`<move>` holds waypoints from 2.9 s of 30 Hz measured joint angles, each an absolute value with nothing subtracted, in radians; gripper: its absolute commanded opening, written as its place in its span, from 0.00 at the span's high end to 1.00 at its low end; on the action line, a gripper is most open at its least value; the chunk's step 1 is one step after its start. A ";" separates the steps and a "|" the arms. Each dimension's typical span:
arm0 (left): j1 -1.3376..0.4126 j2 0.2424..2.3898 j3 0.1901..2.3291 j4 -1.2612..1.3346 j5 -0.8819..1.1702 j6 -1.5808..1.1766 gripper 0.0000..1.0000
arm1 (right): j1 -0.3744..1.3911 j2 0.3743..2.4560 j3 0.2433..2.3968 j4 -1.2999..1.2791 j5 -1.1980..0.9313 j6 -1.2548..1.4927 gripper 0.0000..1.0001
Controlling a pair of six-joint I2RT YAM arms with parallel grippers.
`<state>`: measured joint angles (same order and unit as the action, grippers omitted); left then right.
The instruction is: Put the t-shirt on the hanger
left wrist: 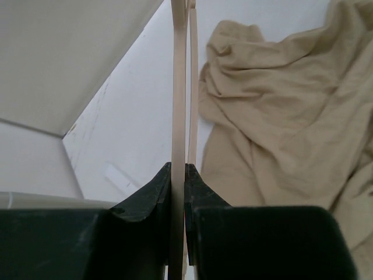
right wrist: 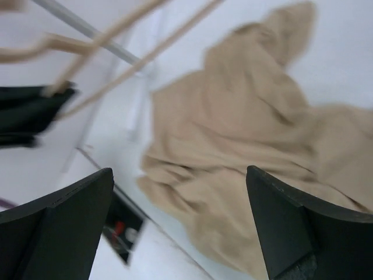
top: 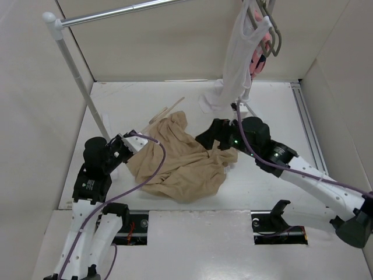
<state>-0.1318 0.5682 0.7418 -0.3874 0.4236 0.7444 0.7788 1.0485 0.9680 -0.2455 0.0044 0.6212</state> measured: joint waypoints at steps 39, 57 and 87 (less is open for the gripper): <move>-0.126 0.558 0.723 -0.349 0.339 0.673 1.00 | 1.014 1.978 1.709 0.034 0.072 1.030 0.52; -0.130 0.442 0.752 -0.428 0.531 0.610 0.14 | 0.907 1.943 1.581 0.068 -0.181 0.837 1.00; -0.130 0.749 1.062 -0.821 0.935 1.938 0.31 | 0.919 1.903 1.736 -0.568 -0.261 0.324 1.00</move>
